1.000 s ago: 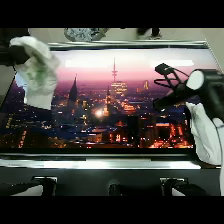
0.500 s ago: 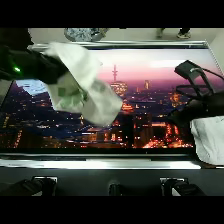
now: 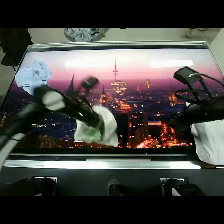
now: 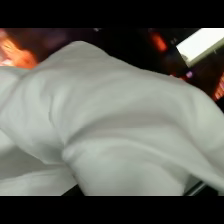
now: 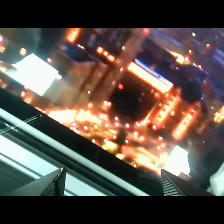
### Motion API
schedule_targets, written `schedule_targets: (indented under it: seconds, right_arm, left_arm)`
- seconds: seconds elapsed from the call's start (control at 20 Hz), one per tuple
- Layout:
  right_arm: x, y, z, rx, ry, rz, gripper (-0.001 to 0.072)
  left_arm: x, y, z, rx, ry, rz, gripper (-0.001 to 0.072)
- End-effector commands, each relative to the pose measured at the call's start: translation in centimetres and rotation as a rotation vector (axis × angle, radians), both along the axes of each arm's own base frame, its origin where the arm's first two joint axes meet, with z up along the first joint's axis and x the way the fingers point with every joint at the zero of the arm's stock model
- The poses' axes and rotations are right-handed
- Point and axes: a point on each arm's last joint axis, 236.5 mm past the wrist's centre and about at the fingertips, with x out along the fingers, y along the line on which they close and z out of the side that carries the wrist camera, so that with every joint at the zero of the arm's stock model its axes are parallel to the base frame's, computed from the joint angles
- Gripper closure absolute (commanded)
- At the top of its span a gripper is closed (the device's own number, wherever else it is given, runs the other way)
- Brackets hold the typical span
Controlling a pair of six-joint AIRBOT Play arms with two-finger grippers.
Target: Fold the shirts.
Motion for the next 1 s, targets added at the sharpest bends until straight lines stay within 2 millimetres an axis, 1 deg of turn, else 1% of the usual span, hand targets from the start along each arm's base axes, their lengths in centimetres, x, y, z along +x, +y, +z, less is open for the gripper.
schedule_targets:
  seconds: [0.0,0.05,0.1,0.15,0.2,0.25,0.3,0.35,0.4,0.45,0.5,0.55,0.6,0.7,0.75,0.8,0.85,0.95]
  right_arm:
    - [1.9,0.4,-2.3,0.011,0.005,-0.006,0.0041]
    - [2.3,0.6,-3.3,0.017,0.019,-0.006,0.004]
    - [2.5,0.9,-4.1,0.026,0.036,-0.005,0.004]
    - [2.5,1.6,-4.8,0.053,0.059,0.003,0.0039]
    - [2.3,2.8,-5.4,0.098,0.083,0.027,0.0037]
    - [1.8,4.4,-5.9,0.159,0.106,0.069,0.0028]
    - [1.2,6.0,-6.3,0.219,0.128,0.11,0.0018]
    - [0.4,7.4,-7.0,0.281,0.16,0.138,0.0017]
    - [-0.4,8.4,-7.9,0.326,0.192,0.156,0.0011]
    - [-1.0,8.9,-9.2,0.349,0.222,0.16,0.0004]
    - [-1.5,9.0,-10.8,0.358,0.248,0.144,0.0002]
    - [-1.9,8.9,-12.3,0.361,0.267,0.125,0.0002]
    - [-2.2,9.0,-13.6,0.368,0.28,0.105,0.0002]
    - [-2.9,9.5,-15.4,0.397,0.301,0.094,0.0002]
    - [-3.2,9.6,-16.0,0.402,0.307,0.098,0.0002]
    - [-3.5,9.5,-16.5,0.398,0.315,0.101,0.0002]
    - [-3.8,9.4,-16.8,0.395,0.319,0.11,0.0002]
    - [-4.0,9.4,-16.9,0.393,0.323,0.124,0.0002]
  left_arm:
    - [-4.6,-3.1,-6.5,-0.026,0.195,-0.084,0.0227]
    - [-4.3,-2.6,-6.5,-0.001,0.19,-0.09,0.0012]
    - [-3.3,-1.3,-5.9,0.036,0.16,-0.088,0.0013]
    - [-1.9,0.8,-4.9,0.091,0.119,-0.075,0.0013]
    - [0.1,3.8,-3.7,0.157,0.063,-0.039,0.0013]
    - [2.0,6.9,-2.4,0.2,0.011,0.018,0.0013]
    - [3.3,9.4,-1.4,0.208,-0.016,0.082,0.0013]
    - [3.9,11.7,-0.9,0.193,-0.008,0.153,0.0014]
    - [4.1,13.2,-1.0,0.167,0.017,0.211,0.0014]
    - [3.8,14.2,-1.8,0.138,0.064,0.258,0.0013]
    - [3.0,15.0,-3.3,0.111,0.127,0.294,0.0014]
    - [2.1,15.2,-5.3,0.081,0.183,0.308,0.0014]
    - [1.3,14.8,-7.2,0.045,0.225,0.318,0.0015]
    - [-0.9,13.3,-10.9,-0.031,0.312,0.328,0.0014]
    - [-1.5,12.8,-12.1,-0.055,0.345,0.346,0.0015]
    - [-1.8,12.3,-13.0,-0.079,0.365,0.371,0.0015]
    - [-1.7,12.1,-13.7,-0.091,0.368,0.392,0.0015]
    - [-1.1,12.0,-14.2,-0.101,0.361,0.41,0.0015]
